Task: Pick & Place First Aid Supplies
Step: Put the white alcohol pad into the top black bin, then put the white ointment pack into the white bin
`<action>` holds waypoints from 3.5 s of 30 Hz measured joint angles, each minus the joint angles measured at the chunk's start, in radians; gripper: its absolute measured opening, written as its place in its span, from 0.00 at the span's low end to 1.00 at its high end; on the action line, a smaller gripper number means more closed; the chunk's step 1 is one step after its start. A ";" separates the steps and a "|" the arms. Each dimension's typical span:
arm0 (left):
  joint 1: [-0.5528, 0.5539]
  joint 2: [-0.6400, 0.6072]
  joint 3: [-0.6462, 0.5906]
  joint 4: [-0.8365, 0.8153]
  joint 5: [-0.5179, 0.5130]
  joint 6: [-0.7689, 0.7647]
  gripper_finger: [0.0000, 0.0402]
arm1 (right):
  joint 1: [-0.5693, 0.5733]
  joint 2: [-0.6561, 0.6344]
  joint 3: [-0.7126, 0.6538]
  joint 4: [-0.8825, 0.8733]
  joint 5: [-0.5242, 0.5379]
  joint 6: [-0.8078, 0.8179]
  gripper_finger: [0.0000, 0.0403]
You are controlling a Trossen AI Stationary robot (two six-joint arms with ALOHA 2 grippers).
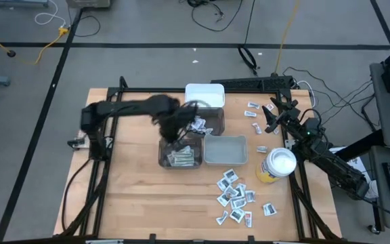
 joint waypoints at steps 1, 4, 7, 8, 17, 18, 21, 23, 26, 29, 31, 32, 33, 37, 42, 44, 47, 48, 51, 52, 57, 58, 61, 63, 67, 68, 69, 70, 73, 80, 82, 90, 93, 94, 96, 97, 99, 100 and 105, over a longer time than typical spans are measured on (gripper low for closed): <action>0.026 0.032 0.039 -0.003 -0.011 0.029 0.00 | 0.000 0.000 0.000 0.000 0.000 0.000 0.65; 0.099 0.134 0.161 -0.015 -0.038 0.106 0.00 | 0.000 0.000 0.000 0.000 0.000 0.000 0.65; 0.156 0.241 0.293 -0.011 -0.081 0.172 0.00 | 0.000 0.000 0.000 0.000 0.000 0.000 0.65; 0.171 0.275 0.336 -0.010 -0.102 0.188 0.00 | 0.000 0.000 0.000 0.000 0.000 0.000 0.65; 0.234 0.507 0.524 0.026 -0.131 0.259 0.00 | 0.000 0.000 0.000 0.000 0.000 0.000 0.65; 0.235 0.522 0.524 0.034 -0.128 0.260 0.00 | 0.000 0.000 0.000 0.000 0.000 0.000 0.65; 0.233 0.562 0.524 0.057 -0.123 0.270 0.00 | 0.000 0.000 0.000 0.000 0.000 0.000 0.65; 0.231 0.581 0.524 0.064 -0.119 0.271 0.00 | 0.000 0.000 0.000 0.000 0.000 0.000 0.65; 0.229 0.596 0.524 0.068 -0.107 0.268 0.00 | 0.000 0.000 0.000 0.000 0.000 0.000 0.65; 0.236 0.590 0.524 0.073 -0.098 0.245 0.05 | 0.000 0.000 0.000 0.000 0.000 0.000 0.65; 0.244 0.573 0.524 0.072 -0.097 0.253 0.11 | 0.000 0.000 0.000 0.000 0.000 0.000 0.65; 0.249 0.563 0.524 0.074 -0.096 0.259 0.15 | 0.000 0.000 0.000 0.000 0.000 0.000 0.65; 0.252 0.552 0.524 0.077 -0.096 0.264 0.19 | 0.000 0.000 0.000 0.000 0.000 0.000 0.65; 0.264 0.506 0.524 0.076 -0.096 0.296 0.39 | 0.000 0.000 0.000 0.000 0.000 0.000 0.65; 0.272 0.455 0.524 0.068 -0.036 0.300 0.64 | 0.000 0.000 0.000 0.000 0.000 0.000 0.65; 0.271 0.430 0.524 0.054 -0.012 0.299 0.71 | 0.000 0.000 0.000 0.000 0.000 0.000 0.65; 0.265 0.379 0.524 0.018 -0.009 0.300 0.79 | 0.000 0.000 0.000 0.000 0.000 0.000 0.65; 0.265 0.362 0.524 0.001 -0.010 0.301 0.81 | 0.000 0.000 0.000 0.000 0.000 0.000 0.65; 0.262 0.318 0.524 -0.051 -0.014 0.296 0.85 | 0.000 0.000 0.000 0.000 0.000 0.000 0.65; 0.261 0.304 0.524 -0.066 -0.015 0.296 0.86 | 0.000 0.000 0.000 0.000 0.000 0.000 0.65; 0.240 0.203 0.401 -0.021 -0.020 0.296 0.87 | 0.000 0.000 0.000 0.000 0.000 0.000 0.65; 0.231 0.159 0.326 0.015 -0.018 0.297 0.87 | 0.000 0.000 0.000 0.000 0.000 0.000 0.65; 0.207 0.009 0.099 0.154 -0.013 0.335 0.86 | 0.000 0.000 0.000 0.000 0.000 0.000 0.65; 0.190 -0.099 -0.057 0.264 -0.009 0.365 0.85 | 0.000 0.000 0.000 0.000 0.000 0.000 0.65; 0.147 -0.312 -0.351 0.482 -0.049 0.360 0.85 | 0.000 0.000 0.000 0.000 0.000 0.000 0.65; 0.135 -0.373 -0.419 0.533 -0.055 0.352 0.85 | 0.000 0.000 0.000 0.000 0.000 0.000 0.65; 0.123 -0.431 -0.482 0.590 -0.060 0.347 0.85 | 0.000 0.000 0.000 0.000 0.000 0.000 0.65; 0.111 -0.492 -0.547 0.654 -0.061 0.345 0.86 | 0.000 0.000 0.000 0.000 0.000 0.000 0.65; 0.074 -0.671 -0.746 0.811 -0.081 0.364 0.85 | 0.000 0.000 0.000 0.000 0.000 0.000 0.65; 0.008 -1.087 -1.144 1.189 -0.107 0.372 0.84 | 0.000 0.000 0.000 0.000 0.000 0.000 0.65; 0.000 -1.192 -1.233 1.296 -0.106 0.379 0.84 | 0.000 0.000 0.000 0.000 0.000 0.000 0.65; -0.003 -1.528 -1.501 1.525 -0.109 0.434 0.84 | 0.000 0.000 0.000 0.000 0.000 0.000 0.65; -0.003 -1.625 -1.565 1.558 -0.108 0.434 0.83 | 0.000 0.000 0.000 0.000 0.000 0.000 0.65; -0.003 -1.656 -1.582 1.566 -0.108 0.434 0.82 | 0.000 0.000 0.000 0.000 0.000 0.000 0.65; -0.003 -1.717 -1.613 1.587 -0.108 0.430 0.82 | 0.000 0.000 0.000 0.000 0.000 0.000 0.65; -0.003 -1.745 -1.628 1.604 -0.108 0.426 0.81 | 0.000 0.000 0.000 0.000 0.000 0.000 0.65; -0.003 -1.794 -1.648 1.637 -0.108 0.423 0.81 | 0.000 0.000 0.000 0.000 0.000 0.000 0.65; -0.003 -1.817 -1.656 1.644 -0.108 0.426 0.81 | 0.000 0.000 0.000 0.000 0.000 0.000 0.65; -0.003 -1.833 -1.679 1.678 -0.105 0.414 0.83 | 0.000 0.000 0.000 0.000 0.000 0.000 0.65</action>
